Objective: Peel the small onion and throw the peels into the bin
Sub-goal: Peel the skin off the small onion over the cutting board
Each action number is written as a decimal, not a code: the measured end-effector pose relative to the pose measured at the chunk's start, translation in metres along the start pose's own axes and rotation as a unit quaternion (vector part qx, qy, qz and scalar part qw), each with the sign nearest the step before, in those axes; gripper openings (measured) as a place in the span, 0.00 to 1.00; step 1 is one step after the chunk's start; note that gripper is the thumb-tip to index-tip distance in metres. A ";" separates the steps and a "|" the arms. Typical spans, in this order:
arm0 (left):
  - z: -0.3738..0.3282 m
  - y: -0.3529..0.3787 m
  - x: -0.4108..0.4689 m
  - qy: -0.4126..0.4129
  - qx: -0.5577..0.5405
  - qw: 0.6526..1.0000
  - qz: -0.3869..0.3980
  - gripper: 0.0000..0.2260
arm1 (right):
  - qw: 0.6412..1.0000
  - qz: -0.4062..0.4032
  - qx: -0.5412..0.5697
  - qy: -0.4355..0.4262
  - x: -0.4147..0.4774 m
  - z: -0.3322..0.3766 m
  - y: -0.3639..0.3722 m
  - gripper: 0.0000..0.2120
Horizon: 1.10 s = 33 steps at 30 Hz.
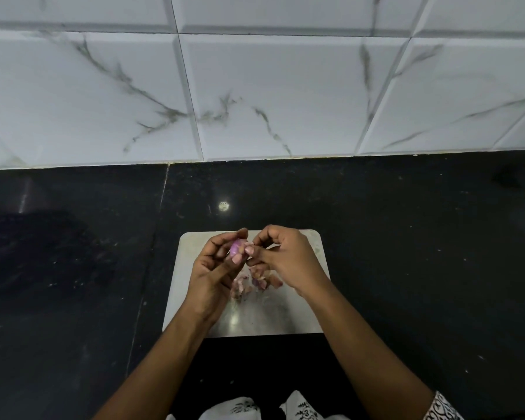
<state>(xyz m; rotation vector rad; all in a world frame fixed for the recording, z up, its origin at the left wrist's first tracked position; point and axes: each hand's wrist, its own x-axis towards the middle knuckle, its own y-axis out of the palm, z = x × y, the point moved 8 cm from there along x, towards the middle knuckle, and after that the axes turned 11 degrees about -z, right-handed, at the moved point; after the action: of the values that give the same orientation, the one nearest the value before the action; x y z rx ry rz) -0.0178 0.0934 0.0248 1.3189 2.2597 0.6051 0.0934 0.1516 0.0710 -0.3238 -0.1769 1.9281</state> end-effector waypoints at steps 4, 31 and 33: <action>0.002 0.000 0.000 -0.015 0.031 0.999 -0.023 0.26 | 0.997 -0.010 -0.044 -0.056 -0.003 0.009 -0.001 0.05; 0.023 -0.012 0.000 -0.114 -0.060 0.991 -0.039 0.26 | 0.993 -0.092 -0.063 -0.031 0.018 -0.030 -0.020 0.06; 0.027 -0.015 0.000 -0.138 -0.085 0.985 -0.058 0.28 | 0.987 -0.072 -0.127 -0.067 0.017 -0.029 -0.015 0.06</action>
<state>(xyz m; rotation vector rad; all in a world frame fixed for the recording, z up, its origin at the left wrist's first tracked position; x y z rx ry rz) -0.0124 0.0908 -0.0059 1.1049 1.9961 0.5260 0.1100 0.1725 0.0454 -0.3404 -0.5248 1.7867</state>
